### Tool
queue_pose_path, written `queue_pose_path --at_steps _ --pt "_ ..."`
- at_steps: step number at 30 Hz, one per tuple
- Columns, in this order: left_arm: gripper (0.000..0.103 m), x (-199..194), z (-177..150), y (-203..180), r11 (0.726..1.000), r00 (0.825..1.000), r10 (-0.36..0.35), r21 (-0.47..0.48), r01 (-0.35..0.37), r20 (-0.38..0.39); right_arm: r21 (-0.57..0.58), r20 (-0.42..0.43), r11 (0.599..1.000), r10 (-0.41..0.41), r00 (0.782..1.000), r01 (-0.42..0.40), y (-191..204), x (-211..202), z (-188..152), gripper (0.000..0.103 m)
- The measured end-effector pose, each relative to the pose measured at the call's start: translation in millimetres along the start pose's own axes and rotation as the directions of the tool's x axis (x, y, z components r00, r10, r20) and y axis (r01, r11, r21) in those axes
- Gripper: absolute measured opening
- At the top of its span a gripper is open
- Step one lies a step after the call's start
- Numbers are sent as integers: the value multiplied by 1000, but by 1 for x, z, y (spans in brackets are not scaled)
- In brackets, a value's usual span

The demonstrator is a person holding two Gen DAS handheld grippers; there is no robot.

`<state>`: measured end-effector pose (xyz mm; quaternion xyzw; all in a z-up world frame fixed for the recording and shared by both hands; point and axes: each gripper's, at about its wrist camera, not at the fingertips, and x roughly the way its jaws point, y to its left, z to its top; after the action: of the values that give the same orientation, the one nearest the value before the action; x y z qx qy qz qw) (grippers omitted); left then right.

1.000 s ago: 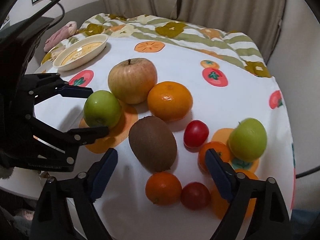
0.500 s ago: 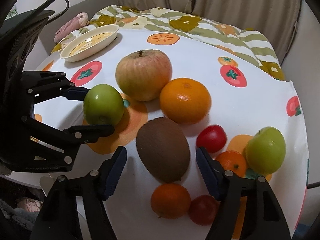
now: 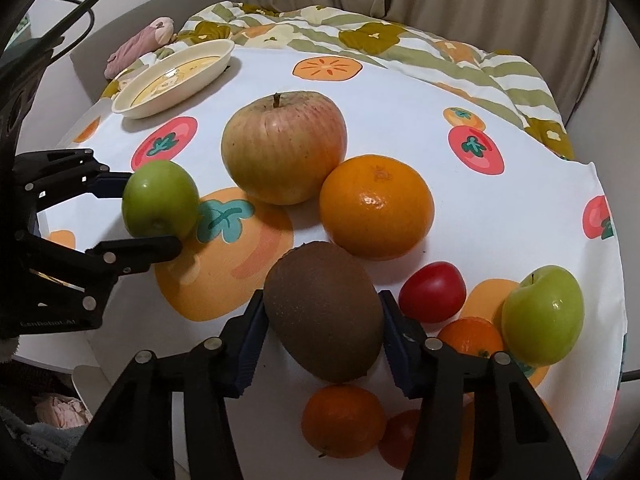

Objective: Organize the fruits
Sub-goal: 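Carry the green apple with the left tool while the right tool carries the kiwi to the bowl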

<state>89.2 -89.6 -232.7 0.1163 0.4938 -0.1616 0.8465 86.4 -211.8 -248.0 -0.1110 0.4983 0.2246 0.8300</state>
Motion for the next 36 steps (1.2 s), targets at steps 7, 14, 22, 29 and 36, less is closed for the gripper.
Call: queue_pose_path --at_steps 7,14,22,29,36 --pt "57 -14 -5 14 998 999 38 -52 -38 14 3 9 1000 27 1000 -27 8 -1 4 49" --pt "57 -38 -7 31 991 997 68 -119 -63 41 -19 40 999 48 998 -47 27 -17 19 49" --pt "57 -70 -3 67 981 990 99 -175 -80 100 -27 82 998 55 995 -53 55 -38 57 49" --pt "57 -92 14 127 978 983 105 -195 -74 153 6 132 998 55 990 -56 88 -49 104 49" --pt "57 -91 33 194 982 980 109 -169 -80 166 60 176 997 44 983 -56 119 -32 156 49"
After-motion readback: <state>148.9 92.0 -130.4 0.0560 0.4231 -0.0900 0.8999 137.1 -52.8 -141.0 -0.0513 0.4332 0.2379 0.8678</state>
